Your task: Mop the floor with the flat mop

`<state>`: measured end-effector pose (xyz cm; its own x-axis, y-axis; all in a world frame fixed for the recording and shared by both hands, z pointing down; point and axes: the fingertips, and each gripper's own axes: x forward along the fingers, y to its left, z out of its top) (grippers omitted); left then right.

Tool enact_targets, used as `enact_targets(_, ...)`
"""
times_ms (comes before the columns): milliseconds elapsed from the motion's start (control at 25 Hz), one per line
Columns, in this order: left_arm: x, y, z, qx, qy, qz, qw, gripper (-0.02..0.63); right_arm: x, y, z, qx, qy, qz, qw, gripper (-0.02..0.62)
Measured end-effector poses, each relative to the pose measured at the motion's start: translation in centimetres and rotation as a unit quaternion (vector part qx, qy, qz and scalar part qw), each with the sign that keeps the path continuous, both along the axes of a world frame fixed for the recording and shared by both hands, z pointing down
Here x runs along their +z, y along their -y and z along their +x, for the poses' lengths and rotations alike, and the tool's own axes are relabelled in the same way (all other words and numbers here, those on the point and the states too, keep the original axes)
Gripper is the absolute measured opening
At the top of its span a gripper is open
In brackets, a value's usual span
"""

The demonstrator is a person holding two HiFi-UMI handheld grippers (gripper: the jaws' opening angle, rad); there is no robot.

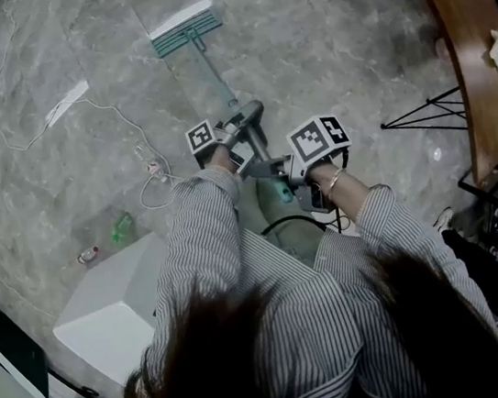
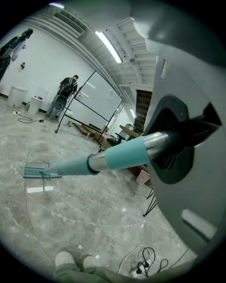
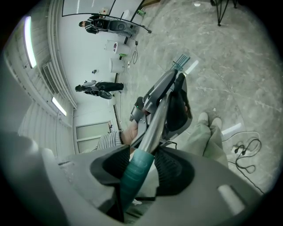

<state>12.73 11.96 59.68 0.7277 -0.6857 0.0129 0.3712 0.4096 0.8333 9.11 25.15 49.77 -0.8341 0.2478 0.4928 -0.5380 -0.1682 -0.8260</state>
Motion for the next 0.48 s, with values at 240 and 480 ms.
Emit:
enact_targets(240, -0.37, -0.42, 0.03, 0.002, 0.0, -0.008, 1.0, 0.061, -0.39, -0.36, -0.13, -0.016, 0.0, -0.004, 1.0, 0.178)
enact_targets(480, -0.93, -0.41, 0.27, 0.03, 0.011, 0.007, 0.9995, 0.072, -0.83, -0.13, -0.29, -0.016, 0.004, -0.002, 1.0, 0.179)
